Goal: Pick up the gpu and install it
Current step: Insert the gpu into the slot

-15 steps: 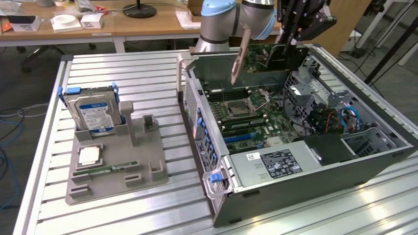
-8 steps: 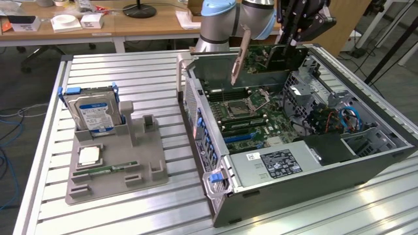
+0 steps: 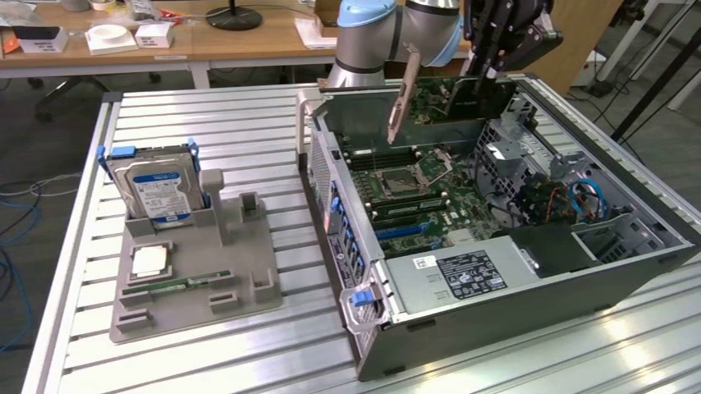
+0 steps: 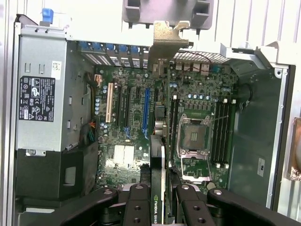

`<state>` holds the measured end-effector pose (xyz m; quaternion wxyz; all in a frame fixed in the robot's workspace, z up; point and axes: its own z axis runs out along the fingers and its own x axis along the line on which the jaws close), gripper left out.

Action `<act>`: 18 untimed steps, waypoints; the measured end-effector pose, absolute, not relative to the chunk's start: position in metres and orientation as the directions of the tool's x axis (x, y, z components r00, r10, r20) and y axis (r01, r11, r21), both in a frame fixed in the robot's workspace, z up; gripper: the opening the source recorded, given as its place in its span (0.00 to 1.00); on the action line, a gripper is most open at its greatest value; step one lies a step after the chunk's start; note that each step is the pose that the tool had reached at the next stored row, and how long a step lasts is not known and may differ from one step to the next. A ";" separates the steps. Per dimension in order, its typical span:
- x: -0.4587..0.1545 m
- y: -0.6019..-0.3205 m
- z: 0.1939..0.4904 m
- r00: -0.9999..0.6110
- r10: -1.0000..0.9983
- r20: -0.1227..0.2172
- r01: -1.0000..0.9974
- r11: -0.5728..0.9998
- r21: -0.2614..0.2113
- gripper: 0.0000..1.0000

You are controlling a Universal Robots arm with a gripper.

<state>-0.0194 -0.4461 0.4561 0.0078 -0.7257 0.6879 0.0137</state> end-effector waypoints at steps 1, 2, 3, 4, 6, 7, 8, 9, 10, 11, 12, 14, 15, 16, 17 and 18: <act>-0.019 -0.446 0.454 0.051 -0.998 -0.031 -0.999 -0.052 0.007 0.25; -0.019 -0.446 0.453 0.047 -0.998 -0.030 -0.999 -0.047 0.007 0.25; -0.019 -0.446 0.453 0.046 -0.998 -0.030 -0.999 -0.046 0.007 0.25; -0.019 -0.446 0.453 0.046 -0.998 -0.031 -0.999 -0.046 0.007 0.25; -0.019 -0.446 0.453 0.043 -0.999 -0.031 -0.999 -0.043 0.007 0.25; -0.019 -0.446 0.452 0.038 -0.999 -0.031 -0.999 -0.039 0.007 0.25; -0.019 -0.446 0.452 0.033 -0.999 -0.031 -0.999 -0.033 0.007 0.25; -0.019 -0.446 0.452 0.027 -0.999 -0.031 -1.000 -0.028 0.007 0.25; -0.019 -0.446 0.452 0.022 -0.999 -0.031 -1.000 -0.022 0.007 0.25; -0.019 -0.446 0.452 0.017 -0.999 -0.031 -1.000 -0.017 0.007 0.25; -0.019 -0.446 0.452 0.013 -0.999 -0.031 -1.000 -0.013 0.007 0.25; -0.019 -0.446 0.452 0.013 -0.999 -0.031 -1.000 -0.013 0.007 0.25; -0.019 -0.446 0.452 0.013 -0.999 -0.031 -1.000 -0.013 0.007 0.25; -0.019 -0.446 0.452 0.013 -0.999 -0.031 -1.000 -0.013 0.007 0.25; -0.019 -0.446 0.451 0.013 -0.999 -0.031 -1.000 -0.013 0.007 0.25; -0.019 -0.446 0.451 0.013 -0.999 -0.031 -1.000 -0.013 0.007 0.25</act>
